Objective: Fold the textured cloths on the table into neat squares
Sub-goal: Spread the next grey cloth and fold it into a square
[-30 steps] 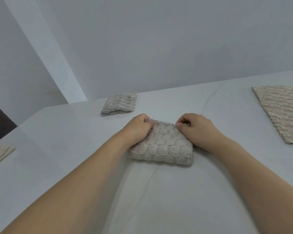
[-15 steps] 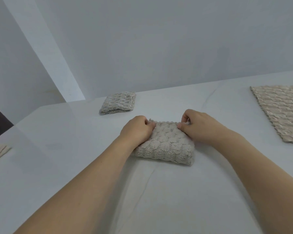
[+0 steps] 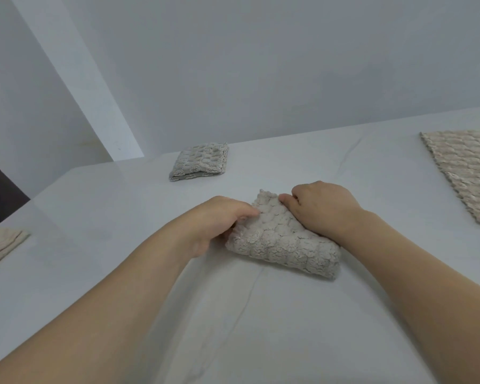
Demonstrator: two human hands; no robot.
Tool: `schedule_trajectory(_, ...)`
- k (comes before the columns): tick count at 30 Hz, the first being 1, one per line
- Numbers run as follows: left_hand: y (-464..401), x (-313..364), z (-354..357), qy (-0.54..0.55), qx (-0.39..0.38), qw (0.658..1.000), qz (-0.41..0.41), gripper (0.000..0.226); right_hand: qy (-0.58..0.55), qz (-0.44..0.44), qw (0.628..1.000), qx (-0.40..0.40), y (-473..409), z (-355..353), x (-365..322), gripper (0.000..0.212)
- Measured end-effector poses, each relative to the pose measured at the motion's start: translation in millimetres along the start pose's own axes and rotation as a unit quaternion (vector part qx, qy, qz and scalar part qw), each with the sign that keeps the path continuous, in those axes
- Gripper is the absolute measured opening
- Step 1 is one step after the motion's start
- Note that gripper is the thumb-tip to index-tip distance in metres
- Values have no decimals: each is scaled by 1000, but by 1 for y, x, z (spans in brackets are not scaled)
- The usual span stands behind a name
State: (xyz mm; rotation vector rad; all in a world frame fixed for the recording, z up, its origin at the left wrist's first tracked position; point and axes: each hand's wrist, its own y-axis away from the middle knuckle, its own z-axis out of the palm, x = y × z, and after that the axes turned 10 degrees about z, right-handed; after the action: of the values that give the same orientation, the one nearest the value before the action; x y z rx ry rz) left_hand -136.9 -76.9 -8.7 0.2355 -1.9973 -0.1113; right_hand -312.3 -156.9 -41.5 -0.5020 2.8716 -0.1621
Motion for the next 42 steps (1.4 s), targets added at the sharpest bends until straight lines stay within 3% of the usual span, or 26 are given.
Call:
schedule_trajectory(6, 28, -15, 0, 78, 9, 997, 12, 18, -73, -22, 997, 13, 4, 0, 0, 57)
schedule_trajectory(10, 30, -17, 9, 77, -28, 996, 32, 6, -33, 2, 999, 3, 1, 3, 0, 64)
schedule_trajectory(18, 27, -28, 4, 193, -23, 975, 108, 41, -83, 49, 995, 29, -2, 6, 1, 60)
schedule_trajectory(24, 17, -24, 4, 163, 25, 979, 119, 26, -83, 81, 993, 37, -5, 7, -1, 55)
schedule_trajectory(26, 16, -24, 3, 128, 52, 984, 116, 11, -71, 86, 993, 33, -5, 5, -1, 54)
schedule_trajectory(30, 8, -36, -3, 61, 112, 987, 98, 17, -58, 102, 993, 32, -5, 5, 0, 54)
schedule_trajectory(33, 6, -41, -2, -48, 159, 983, 73, 28, -49, 108, 992, 36, -4, 6, -2, 55)
schedule_trajectory(35, 6, -38, 5, -201, 207, 954, 87, 19, -48, 113, 992, 40, -4, 7, -5, 55)
schedule_trajectory(37, 15, -30, 19, -338, 265, 886, 174, 12, -54, 121, 990, 48, -3, 8, -6, 56)
schedule_trajectory(39, 23, -26, 32, -408, 296, 825, 255, 24, -64, 124, 989, 56, -3, 7, -6, 55)
schedule_trajectory(41, 26, -26, 35, -426, 304, 798, 298, 34, -67, 126, 989, 51, -2, 6, -6, 56)
schedule_trajectory(42, 28, -25, 34, -415, 282, 809, 306, 33, -69, 126, 989, 44, -2, 6, -6, 57)
